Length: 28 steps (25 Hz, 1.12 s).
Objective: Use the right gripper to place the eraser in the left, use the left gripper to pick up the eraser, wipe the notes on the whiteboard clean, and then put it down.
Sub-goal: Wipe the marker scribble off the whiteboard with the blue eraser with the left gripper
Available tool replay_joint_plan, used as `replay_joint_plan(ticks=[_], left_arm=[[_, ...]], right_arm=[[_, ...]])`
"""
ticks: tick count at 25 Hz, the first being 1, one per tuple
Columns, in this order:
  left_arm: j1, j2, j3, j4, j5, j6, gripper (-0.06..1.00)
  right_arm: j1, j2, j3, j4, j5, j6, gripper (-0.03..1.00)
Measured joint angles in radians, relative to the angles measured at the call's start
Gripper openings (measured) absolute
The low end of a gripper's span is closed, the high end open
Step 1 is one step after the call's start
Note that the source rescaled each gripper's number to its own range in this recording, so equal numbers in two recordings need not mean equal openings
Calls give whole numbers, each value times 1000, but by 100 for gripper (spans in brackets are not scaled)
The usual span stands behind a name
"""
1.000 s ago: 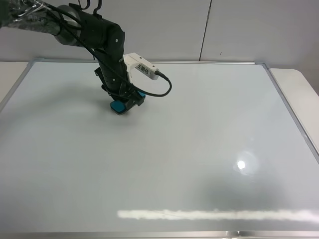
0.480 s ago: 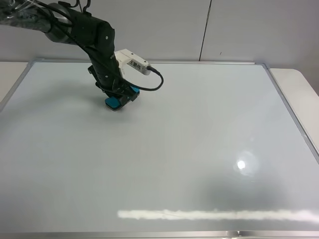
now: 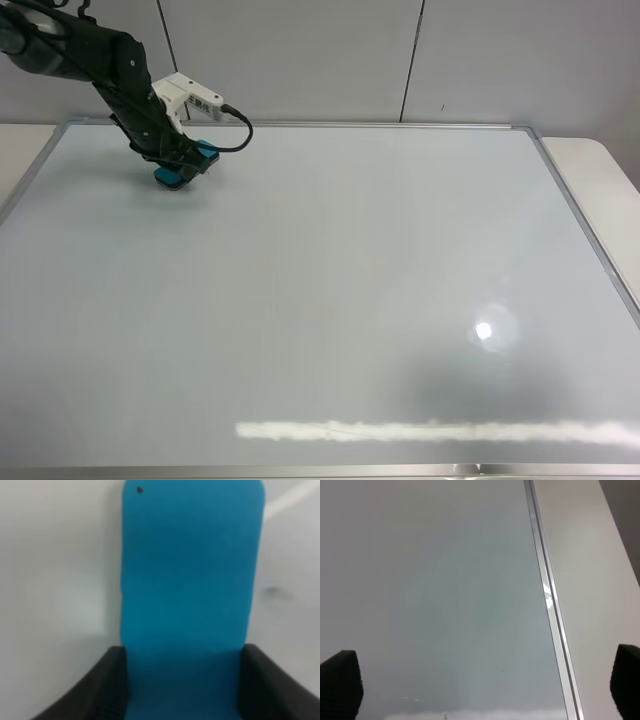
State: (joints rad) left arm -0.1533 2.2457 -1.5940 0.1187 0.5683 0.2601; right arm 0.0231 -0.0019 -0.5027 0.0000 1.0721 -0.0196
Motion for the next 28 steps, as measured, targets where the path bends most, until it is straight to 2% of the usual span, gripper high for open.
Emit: replay_joint_plan(ticks=[4, 9, 14, 20, 25, 28], left_arm=[[18, 0, 0, 3, 16, 9, 3], [-7, 0, 0, 13, 43, 14, 3], [-90, -1, -1, 28, 100, 14, 3], [-217, -3, -1, -24, 140, 12, 3], [-293, -3, -1, -51, 145, -39, 3], [-314, -3, 0, -56, 147, -68, 3]], right_arm=[[0, 0, 0, 0, 0, 0, 100], [0, 0, 0, 0, 0, 0, 100], [0, 0, 0, 0, 0, 0, 100], [0, 0, 0, 0, 0, 0, 100], [0, 0, 0, 0, 0, 0, 100], [0, 0, 0, 0, 0, 0, 100]])
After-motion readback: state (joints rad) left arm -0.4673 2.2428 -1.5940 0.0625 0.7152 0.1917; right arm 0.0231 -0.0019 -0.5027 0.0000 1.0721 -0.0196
